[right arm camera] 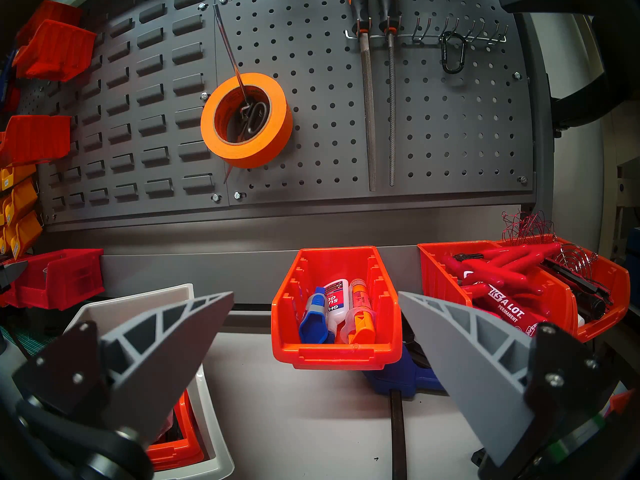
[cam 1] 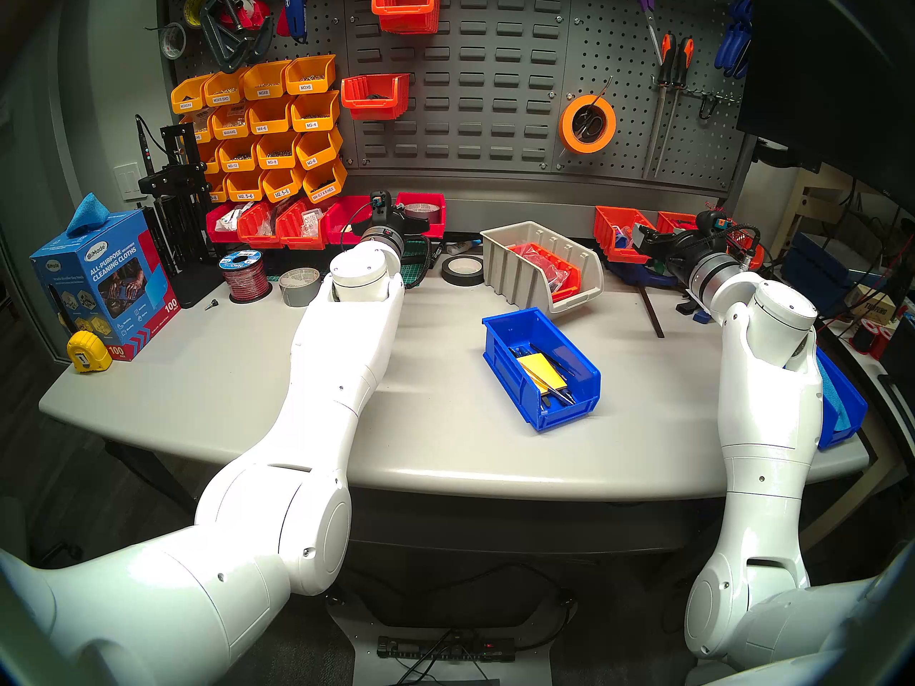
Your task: Hang all the unorganized tool boxes onto the wall
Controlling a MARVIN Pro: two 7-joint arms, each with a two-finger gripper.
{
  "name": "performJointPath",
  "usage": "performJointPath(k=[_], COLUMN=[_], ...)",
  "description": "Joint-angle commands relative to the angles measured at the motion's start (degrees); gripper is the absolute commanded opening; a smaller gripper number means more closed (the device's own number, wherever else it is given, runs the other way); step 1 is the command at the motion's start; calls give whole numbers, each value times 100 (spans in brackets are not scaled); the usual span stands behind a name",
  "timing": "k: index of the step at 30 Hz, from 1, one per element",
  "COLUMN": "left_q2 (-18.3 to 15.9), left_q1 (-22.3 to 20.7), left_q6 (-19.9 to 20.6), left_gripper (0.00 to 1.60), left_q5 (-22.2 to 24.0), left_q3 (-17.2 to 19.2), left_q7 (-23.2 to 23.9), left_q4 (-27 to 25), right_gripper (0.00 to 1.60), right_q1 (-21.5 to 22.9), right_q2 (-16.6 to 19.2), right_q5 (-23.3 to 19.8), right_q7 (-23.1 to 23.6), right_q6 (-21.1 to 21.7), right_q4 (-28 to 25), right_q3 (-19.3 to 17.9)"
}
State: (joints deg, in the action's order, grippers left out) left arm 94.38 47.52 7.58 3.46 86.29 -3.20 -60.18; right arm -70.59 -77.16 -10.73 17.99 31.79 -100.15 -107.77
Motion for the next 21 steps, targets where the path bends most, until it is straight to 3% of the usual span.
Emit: performJointPath(k=[1, 21], left_q2=[8, -55], left_q1=[-253, -665], left_q6=[-149, -125], left_gripper=[0, 0], left_q5=[-7, -268], left_q3=[-7, -228], left_q7=[9, -60], left_q4=[66, 722], right_gripper=[160, 160], right_q1=[33, 34], right_q2=[4, 4], right_q5=[-4, -4], right_q7=[-2, -1], right_q6=[-7, -9], right_q4=[-93, -90], right_q3=[-2, -2])
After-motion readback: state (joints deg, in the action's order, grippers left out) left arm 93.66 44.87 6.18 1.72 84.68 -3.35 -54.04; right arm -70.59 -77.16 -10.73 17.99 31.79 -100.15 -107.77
